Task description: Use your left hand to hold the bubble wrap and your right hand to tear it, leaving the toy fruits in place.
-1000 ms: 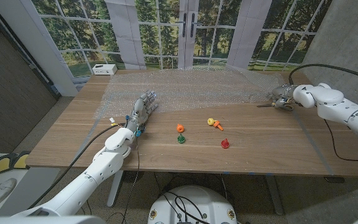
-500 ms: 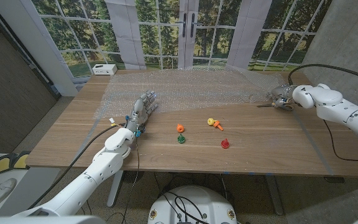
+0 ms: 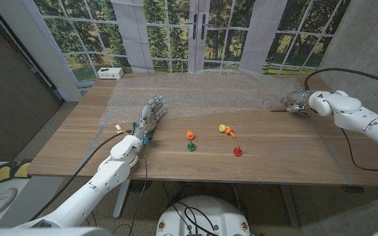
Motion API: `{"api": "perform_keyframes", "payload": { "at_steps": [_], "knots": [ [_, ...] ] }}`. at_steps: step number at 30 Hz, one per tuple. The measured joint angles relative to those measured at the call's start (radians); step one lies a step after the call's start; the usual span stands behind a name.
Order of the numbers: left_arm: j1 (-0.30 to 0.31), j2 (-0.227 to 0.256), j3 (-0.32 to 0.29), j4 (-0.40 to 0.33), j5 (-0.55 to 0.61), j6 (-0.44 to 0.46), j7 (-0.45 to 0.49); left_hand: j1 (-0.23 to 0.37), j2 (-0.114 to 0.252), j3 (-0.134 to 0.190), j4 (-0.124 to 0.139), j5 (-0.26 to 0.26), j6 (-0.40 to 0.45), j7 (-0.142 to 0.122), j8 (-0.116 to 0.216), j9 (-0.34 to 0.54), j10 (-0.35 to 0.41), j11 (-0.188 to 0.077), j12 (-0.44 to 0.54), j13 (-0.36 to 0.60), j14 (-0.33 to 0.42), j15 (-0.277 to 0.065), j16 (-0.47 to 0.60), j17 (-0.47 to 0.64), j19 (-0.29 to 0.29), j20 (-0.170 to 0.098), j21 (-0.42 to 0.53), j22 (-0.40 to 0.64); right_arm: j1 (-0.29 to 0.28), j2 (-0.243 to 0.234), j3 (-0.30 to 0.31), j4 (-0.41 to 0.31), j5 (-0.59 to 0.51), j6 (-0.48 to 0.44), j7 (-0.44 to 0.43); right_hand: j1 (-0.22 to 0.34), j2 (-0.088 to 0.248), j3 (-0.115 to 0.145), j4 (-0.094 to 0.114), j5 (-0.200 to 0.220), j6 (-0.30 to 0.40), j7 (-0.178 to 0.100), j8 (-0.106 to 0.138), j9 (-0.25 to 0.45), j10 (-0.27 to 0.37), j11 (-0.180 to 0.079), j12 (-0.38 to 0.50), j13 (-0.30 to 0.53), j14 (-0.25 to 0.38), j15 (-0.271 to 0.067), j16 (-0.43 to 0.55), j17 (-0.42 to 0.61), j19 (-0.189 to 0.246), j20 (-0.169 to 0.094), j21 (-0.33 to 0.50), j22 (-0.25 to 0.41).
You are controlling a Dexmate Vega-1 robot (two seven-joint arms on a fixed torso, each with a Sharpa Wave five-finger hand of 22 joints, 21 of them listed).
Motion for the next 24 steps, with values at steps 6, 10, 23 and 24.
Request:
{"api": "perform_keyframes", "payload": {
  "at_steps": [6, 10, 23, 24],
  "knots": [
    [0.002, 0.000, 0.000, -0.001, 0.000, 0.000, 0.001, 0.000, 0.000, 0.000, 0.000, 0.000, 0.000, 0.000, 0.000, 0.000, 0.000, 0.000, 0.000, 0.000, 0.000, 0.000, 0.000, 0.000, 0.000, 0.000, 0.000, 0.000, -0.008, 0.002, 0.000, 0.002, 0.012, 0.002, -0.006, 0.016, 0.005, 0.012, -0.003, 0.016, -0.011, 0.011, -0.007, 0.003, -0.009, 0.009, 0.007, 0.012, 0.005, -0.005, -0.004, 0.000, 0.005, 0.005, 0.000, 0.000],
    [0.003, 0.000, -0.001, -0.002, 0.000, -0.001, 0.002, 0.000, 0.000, 0.000, 0.000, 0.000, 0.000, 0.000, 0.000, 0.000, 0.000, 0.000, 0.000, 0.000, 0.000, 0.000, 0.000, 0.000, 0.000, 0.000, 0.000, 0.000, -0.014, 0.005, 0.001, 0.005, 0.020, 0.003, -0.011, 0.022, 0.012, 0.031, 0.000, 0.045, -0.014, 0.007, -0.008, 0.003, -0.010, 0.014, 0.026, 0.021, 0.018, -0.004, -0.008, 0.005, 0.005, 0.005, 0.000, -0.002],
    [0.012, 0.001, -0.002, -0.010, 0.000, -0.005, 0.006, 0.000, 0.000, 0.000, 0.000, 0.000, 0.004, -0.004, 0.000, 0.000, 0.004, -0.004, 0.000, 0.000, 0.000, 0.000, 0.000, 0.000, 0.000, 0.000, 0.000, 0.000, -0.044, 0.004, 0.021, -0.006, 0.072, 0.007, -0.046, 0.022, 0.012, 0.061, 0.003, 0.129, -0.012, 0.020, -0.008, 0.003, 0.011, 0.035, 0.104, 0.081, 0.069, -0.005, -0.008, 0.019, 0.018, 0.018, 0.000, -0.002],
    [0.012, 0.001, -0.002, -0.010, 0.000, -0.005, 0.006, 0.000, 0.000, 0.000, 0.000, 0.000, 0.004, -0.004, 0.000, 0.000, 0.004, -0.004, 0.000, 0.000, 0.000, 0.000, 0.000, 0.000, 0.000, 0.000, 0.000, 0.000, -0.051, 0.001, 0.027, -0.011, 0.083, 0.005, -0.052, 0.022, 0.011, 0.062, 0.004, 0.132, -0.012, 0.020, -0.008, 0.003, 0.014, 0.039, 0.104, 0.082, 0.075, -0.004, -0.012, 0.019, 0.018, 0.018, 0.000, -0.002]
  ]
}}
